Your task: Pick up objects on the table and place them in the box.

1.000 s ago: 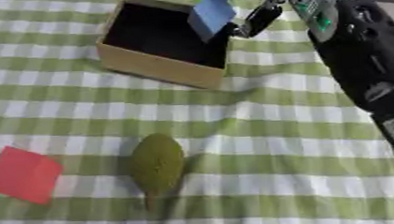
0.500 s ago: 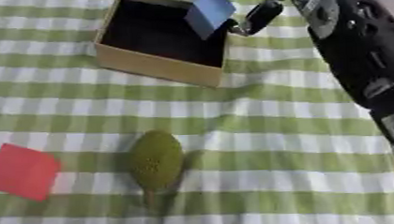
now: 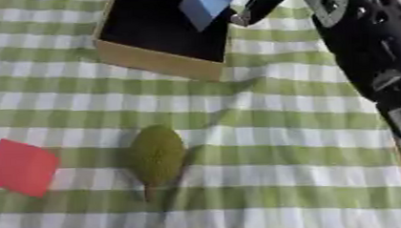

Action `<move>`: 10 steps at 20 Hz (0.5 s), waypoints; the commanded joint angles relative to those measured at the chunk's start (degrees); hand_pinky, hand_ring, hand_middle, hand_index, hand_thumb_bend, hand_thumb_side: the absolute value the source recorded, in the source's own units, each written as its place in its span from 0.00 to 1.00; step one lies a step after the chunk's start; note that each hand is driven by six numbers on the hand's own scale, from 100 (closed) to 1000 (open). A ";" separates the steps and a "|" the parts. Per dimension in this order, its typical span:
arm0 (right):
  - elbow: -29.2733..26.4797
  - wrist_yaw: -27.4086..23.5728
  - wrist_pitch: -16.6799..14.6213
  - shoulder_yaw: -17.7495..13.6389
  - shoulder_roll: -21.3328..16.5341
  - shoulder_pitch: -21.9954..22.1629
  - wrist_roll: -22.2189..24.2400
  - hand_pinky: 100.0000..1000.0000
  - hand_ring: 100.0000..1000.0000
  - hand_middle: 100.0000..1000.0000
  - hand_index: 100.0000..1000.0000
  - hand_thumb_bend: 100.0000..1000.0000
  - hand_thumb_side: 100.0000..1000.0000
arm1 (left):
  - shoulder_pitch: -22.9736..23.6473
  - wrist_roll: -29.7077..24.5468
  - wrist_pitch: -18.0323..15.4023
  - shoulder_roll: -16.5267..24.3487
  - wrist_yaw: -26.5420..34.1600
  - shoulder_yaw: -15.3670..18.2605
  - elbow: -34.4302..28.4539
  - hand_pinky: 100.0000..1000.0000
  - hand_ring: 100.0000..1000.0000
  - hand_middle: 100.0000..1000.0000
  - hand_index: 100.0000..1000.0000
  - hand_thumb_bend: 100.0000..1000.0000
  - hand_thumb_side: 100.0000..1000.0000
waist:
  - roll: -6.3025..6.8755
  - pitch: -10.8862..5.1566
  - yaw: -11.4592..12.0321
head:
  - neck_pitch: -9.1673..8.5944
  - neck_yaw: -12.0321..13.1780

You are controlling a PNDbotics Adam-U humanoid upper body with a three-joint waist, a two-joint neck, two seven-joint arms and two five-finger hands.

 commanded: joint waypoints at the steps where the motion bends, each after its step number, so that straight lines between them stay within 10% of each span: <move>1: -1.68 -1.22 -1.00 -0.19 -1.35 -1.36 1.93 1.00 1.00 0.91 1.00 0.09 0.01 | -0.23 0.02 0.11 1.03 0.07 0.13 -0.98 0.78 0.72 0.77 0.90 0.03 0.66 | 0.17 -2.69 -0.11 | 0.66 0.13; 10: -2.27 0.56 0.63 0.15 -1.55 -1.02 1.74 1.00 1.00 0.91 1.00 0.32 0.28 | 0.02 0.06 0.18 1.00 0.09 0.24 -0.98 0.78 0.72 0.77 0.90 0.02 0.63 | -0.01 -3.38 -0.05 | 1.03 0.15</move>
